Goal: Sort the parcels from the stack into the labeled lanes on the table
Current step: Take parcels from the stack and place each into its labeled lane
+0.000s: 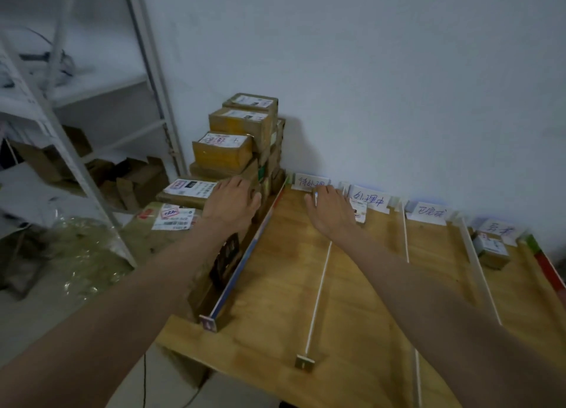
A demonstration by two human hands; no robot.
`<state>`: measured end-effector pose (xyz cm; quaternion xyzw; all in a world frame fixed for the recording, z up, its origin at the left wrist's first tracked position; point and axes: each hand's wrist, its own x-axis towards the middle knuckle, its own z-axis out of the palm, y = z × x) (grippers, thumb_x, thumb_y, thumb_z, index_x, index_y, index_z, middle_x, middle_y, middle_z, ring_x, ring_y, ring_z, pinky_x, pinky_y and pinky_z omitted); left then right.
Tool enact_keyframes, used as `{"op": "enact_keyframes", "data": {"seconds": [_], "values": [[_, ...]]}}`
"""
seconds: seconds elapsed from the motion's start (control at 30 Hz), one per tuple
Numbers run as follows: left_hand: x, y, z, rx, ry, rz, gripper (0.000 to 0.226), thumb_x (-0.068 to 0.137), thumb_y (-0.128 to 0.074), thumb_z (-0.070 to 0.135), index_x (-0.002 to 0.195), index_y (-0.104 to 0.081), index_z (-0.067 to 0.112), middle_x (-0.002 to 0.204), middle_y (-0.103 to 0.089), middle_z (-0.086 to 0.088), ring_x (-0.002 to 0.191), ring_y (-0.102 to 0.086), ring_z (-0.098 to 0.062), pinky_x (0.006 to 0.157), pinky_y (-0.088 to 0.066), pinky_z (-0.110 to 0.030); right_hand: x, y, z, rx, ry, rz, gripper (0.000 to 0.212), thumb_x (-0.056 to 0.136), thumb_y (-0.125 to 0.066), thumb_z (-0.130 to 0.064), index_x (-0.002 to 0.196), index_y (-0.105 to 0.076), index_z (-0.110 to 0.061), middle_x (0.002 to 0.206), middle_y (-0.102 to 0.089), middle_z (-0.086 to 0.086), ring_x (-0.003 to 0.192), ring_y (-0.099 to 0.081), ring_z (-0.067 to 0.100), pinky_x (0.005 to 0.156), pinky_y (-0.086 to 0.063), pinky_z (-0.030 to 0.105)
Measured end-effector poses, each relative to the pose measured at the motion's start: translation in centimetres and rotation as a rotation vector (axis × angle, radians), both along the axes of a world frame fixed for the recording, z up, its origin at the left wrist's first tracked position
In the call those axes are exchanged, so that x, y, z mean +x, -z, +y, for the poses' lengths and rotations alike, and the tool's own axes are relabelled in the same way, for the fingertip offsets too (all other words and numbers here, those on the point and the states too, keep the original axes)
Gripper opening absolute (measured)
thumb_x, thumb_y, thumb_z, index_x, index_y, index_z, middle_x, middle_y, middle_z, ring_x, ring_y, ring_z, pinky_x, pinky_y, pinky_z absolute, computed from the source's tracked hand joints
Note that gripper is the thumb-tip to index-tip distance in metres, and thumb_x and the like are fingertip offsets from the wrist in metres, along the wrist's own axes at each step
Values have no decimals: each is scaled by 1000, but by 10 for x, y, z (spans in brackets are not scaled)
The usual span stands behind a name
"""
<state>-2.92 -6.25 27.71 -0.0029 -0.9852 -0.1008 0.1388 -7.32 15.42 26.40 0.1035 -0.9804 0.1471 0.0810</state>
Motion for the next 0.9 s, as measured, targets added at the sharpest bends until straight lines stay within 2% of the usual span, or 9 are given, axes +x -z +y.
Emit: {"op": "enact_keyframes", "data": {"seconds": [0.17, 0.33, 0.5, 0.57, 0.63, 0.73, 0.8, 0.83, 0.9], "values": [[-9, -15, -51, 28, -57, 14, 44, 101, -35, 44, 130, -53, 16, 134, -54, -8, 123, -49, -28, 106, -36, -42, -18, -13, -46, -100, -45, -39, 51, 104, -33, -42, 135, -49, -5, 135, -53, 16, 127, -48, 33, 102, -40, 44], [-58, -19, -107, 29, -114, -20, 51, 101, -29, 47, 133, -48, 12, 134, -52, -10, 121, -50, -30, 100, -41, -46, -64, -14, -93, -234, -78, -86, 48, 102, -35, -45, 126, -53, -6, 125, -58, 16, 117, -54, 32, 95, -45, 43], [-116, -19, -150, 228, -221, -51, 57, 100, -33, 49, 139, -45, 9, 142, -46, -12, 128, -46, -31, 101, -40, -46, -118, -14, -137, -398, -36, -275, 55, 102, -34, -49, 129, -49, -3, 126, -57, 16, 120, -53, 34, 97, -44, 42], [-136, -19, -161, 309, -251, -67, 58, 100, -34, 51, 140, -44, 10, 144, -45, -11, 129, -45, -30, 104, -41, -47, -136, -14, -153, -503, -22, -350, 51, 102, -34, -50, 117, -54, -5, 116, -61, 12, 116, -58, 34, 97, -46, 41], [-154, -18, -168, 398, -288, -87, 59, 100, -36, 53, 139, -46, 10, 141, -49, -12, 125, -49, -30, 103, -43, -48, -147, -16, -167, -602, -19, -409, 56, 103, -34, -50, 120, -60, -3, 119, -64, 13, 114, -60, 31, 96, -47, 39], [-177, -12, -172, 523, -313, -144, 58, 100, -37, 52, 134, -50, 7, 126, -59, -12, 108, -57, -26, 93, -48, -40, -158, -18, -185, -696, 43, -482, 64, 102, -35, -54, 140, -48, -5, 141, -53, 14, 128, -51, 32, 103, -41, 40], [-188, -5, -171, 575, -318, -177, 50, 101, -38, 52, 119, -55, 8, 97, -61, -3, 81, -55, -15, 71, -44, -31, -164, -16, -193, -726, 57, -524, 67, 100, -36, -58, 143, -47, -7, 141, -53, 12, 126, -53, 32, 107, -43, 40], [-191, -2, -170, 596, -333, -181, 44, 100, -39, 52, 109, -54, 12, 84, -55, 3, 71, -50, -11, 63, -40, -28, -166, -14, -196, -733, 58, -535, 68, 99, -37, -59, 142, -47, -7, 139, -55, 11, 124, -54, 31, 107, -45, 42], [-196, 2, -168, 641, -347, -176, 36, 100, -41, 51, 97, -51, 16, 73, -47, 7, 68, -48, -13, 66, -39, -29, -170, -12, -200, -748, 64, -543, 69, 98, -39, -60, 140, -49, -6, 136, -57, 11, 121, -56, 31, 105, -47, 44]]}}
